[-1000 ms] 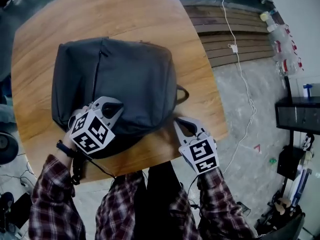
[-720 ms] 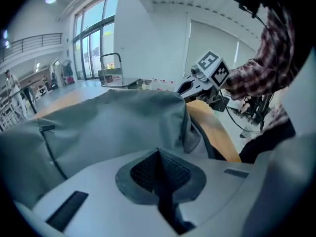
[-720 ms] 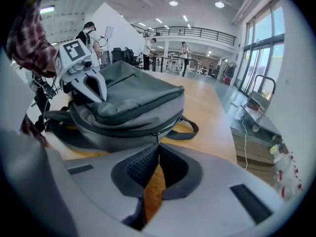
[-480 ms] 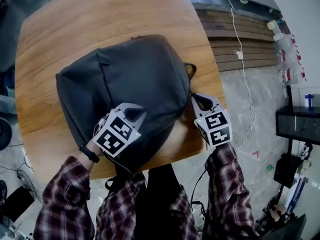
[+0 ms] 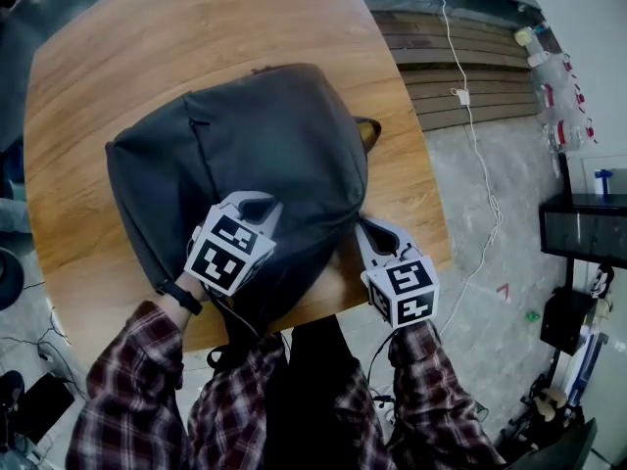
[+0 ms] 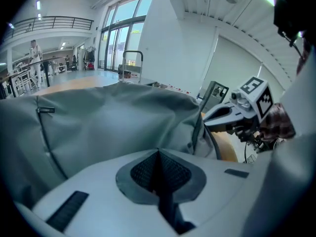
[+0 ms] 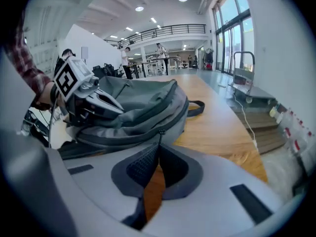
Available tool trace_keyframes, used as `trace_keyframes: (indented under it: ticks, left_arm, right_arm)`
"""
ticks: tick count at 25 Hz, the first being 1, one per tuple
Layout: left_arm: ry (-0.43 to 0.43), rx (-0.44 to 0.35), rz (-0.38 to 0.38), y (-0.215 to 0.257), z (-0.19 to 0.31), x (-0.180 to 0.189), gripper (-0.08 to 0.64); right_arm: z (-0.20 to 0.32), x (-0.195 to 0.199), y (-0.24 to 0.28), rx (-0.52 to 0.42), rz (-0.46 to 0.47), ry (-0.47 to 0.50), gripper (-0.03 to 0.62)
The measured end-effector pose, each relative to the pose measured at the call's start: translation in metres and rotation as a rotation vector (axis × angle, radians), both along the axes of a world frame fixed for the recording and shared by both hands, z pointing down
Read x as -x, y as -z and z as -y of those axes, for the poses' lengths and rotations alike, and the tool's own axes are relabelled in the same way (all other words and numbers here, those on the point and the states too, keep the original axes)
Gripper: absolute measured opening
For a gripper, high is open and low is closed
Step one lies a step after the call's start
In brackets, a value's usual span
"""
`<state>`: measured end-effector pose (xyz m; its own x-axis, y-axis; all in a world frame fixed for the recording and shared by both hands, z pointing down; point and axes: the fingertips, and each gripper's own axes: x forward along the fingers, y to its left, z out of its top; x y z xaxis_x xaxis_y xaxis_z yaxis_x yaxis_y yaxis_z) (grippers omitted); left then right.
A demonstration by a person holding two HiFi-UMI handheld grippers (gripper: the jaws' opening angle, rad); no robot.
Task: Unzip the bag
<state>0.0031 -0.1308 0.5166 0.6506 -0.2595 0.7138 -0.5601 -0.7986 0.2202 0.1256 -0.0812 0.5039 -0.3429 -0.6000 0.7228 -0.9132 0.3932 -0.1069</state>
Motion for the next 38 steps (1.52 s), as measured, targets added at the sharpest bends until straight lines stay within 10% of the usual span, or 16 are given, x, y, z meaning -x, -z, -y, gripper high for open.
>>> trace_keyframes:
  ticks: [10, 18, 26, 38]
  left_arm:
    - [0.036, 0.013, 0.007, -0.002, 0.010, -0.004, 0.009]
    - [-0.023, -0.052, -0.054, 0.030, -0.004, 0.005, 0.009]
    - [-0.154, -0.100, 0.083, 0.031, -0.055, 0.034, 0.009]
    - [-0.005, -0.120, 0.030, 0.018, -0.039, 0.027, 0.009]
  right_arm:
    - [-0.042, 0.045, 0.005, 0.040, 0.144, -0.087, 0.018]
    - [-0.017, 0.015, -0.001, -0.011, -0.009, -0.060, 0.016]
    - [0.023, 0.001, 0.000, -0.053, -0.103, 0.013, 0.016]
    - [-0.013, 0.027, 0.001, -0.051, -0.135, 0.043, 0.017]
